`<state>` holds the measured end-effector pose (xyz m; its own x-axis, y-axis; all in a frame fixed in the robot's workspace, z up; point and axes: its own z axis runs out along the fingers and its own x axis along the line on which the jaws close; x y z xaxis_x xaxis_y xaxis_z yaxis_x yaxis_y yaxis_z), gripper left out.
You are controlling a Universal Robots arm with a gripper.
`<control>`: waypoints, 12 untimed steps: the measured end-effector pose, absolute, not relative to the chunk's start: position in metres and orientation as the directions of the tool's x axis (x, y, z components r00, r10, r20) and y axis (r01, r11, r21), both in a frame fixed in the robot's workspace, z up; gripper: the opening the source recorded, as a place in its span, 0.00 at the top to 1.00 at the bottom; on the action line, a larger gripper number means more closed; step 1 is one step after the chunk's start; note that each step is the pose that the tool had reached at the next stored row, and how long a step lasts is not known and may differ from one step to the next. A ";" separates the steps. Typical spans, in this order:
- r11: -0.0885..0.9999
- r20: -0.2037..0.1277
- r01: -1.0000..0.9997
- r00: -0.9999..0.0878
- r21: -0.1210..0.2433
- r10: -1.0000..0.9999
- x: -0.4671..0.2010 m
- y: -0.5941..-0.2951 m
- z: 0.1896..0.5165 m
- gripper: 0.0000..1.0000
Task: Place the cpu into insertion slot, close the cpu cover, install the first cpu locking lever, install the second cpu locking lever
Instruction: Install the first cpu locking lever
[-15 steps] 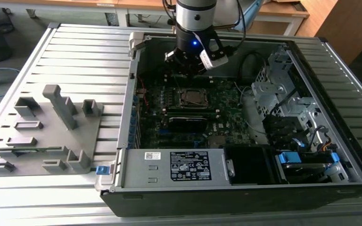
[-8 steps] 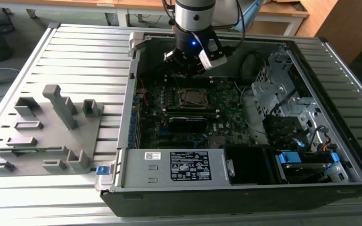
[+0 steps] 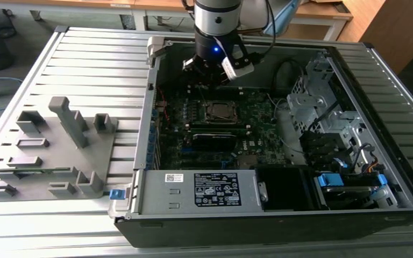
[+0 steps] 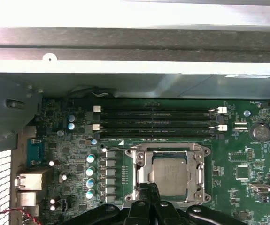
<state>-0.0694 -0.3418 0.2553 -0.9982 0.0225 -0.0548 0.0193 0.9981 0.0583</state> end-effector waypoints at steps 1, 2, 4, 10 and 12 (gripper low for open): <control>0.998 -0.055 0.019 -0.998 0.058 0.022 -0.071 -0.342 0.255 0.90; 0.998 -0.055 0.019 -0.998 0.058 0.023 -0.071 -0.342 0.255 0.90; 0.998 -0.055 0.019 -0.998 0.058 0.022 -0.072 -0.342 0.255 0.90; 0.998 -0.055 0.019 -0.998 0.058 0.022 -0.073 -0.342 0.255 0.90; 0.998 -0.055 0.019 -0.998 0.058 0.023 -0.075 -0.342 0.255 0.90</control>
<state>-0.0750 -0.3418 0.2549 -0.9982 0.0225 -0.0549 0.0193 0.9981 0.0583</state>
